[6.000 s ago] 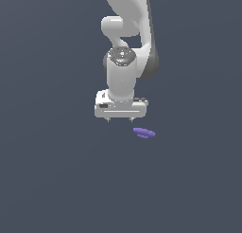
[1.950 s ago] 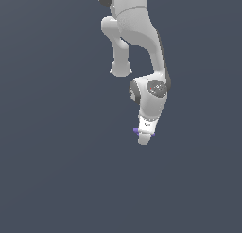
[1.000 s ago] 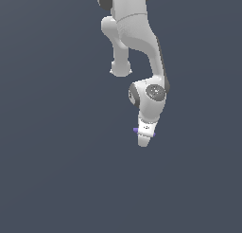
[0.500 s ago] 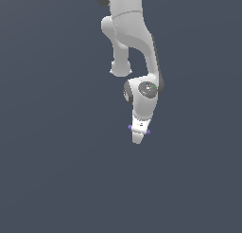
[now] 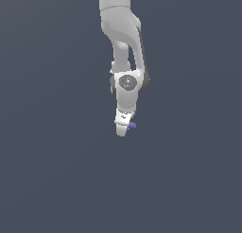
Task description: Pick up the object and move it to a goal position.
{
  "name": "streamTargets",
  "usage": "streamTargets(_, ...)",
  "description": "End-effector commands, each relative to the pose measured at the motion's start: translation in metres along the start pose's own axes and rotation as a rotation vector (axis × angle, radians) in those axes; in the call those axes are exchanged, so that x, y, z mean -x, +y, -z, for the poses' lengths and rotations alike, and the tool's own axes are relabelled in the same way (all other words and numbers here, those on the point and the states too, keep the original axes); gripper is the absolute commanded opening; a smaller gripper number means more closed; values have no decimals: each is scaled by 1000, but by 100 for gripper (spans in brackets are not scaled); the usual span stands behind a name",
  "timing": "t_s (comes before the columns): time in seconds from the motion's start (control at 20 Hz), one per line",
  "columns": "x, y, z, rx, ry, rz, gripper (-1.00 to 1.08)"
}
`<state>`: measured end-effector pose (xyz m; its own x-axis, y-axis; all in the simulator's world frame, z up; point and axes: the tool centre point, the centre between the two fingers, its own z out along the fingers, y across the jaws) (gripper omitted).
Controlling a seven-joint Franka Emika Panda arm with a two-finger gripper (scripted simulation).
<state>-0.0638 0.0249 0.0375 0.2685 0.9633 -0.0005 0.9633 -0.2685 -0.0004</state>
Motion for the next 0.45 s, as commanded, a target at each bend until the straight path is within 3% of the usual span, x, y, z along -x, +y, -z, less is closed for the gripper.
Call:
streamTargets(0.0, 17, -4, 1, 0, 0, 1, -100)
streamTargets(0.4, 41, -7, 2, 0, 0, 1, -100)
